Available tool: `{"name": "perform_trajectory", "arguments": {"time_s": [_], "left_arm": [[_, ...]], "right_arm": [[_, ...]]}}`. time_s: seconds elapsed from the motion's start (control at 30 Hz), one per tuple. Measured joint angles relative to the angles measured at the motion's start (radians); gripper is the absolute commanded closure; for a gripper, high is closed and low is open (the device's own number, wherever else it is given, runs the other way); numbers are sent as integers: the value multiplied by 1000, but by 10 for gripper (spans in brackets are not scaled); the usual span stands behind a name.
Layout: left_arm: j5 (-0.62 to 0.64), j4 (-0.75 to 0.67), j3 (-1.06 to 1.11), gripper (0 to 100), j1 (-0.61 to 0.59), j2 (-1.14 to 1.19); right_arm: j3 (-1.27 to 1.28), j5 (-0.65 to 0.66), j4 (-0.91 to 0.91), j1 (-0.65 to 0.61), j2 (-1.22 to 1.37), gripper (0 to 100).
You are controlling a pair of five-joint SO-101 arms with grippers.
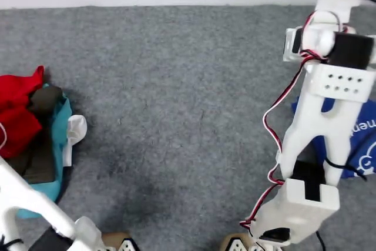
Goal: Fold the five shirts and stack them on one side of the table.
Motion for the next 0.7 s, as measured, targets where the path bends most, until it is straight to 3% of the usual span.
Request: {"name": "perform_trajectory", "arguments": {"time_s": [0.23,0.37,0.57,0.7], "left_arm": [[8,163,-284,988,216,-114],[101,235,-410,988,408,-219],[161,282,-476,988,750,-353],[164,305,-477,988,856,-425]], "right_arm": [[75,0,0,-54,0,739],[78,0,0,-49,0,739],[78,0,0,-49,0,739],[78,0,0,5,-31,739]]}}
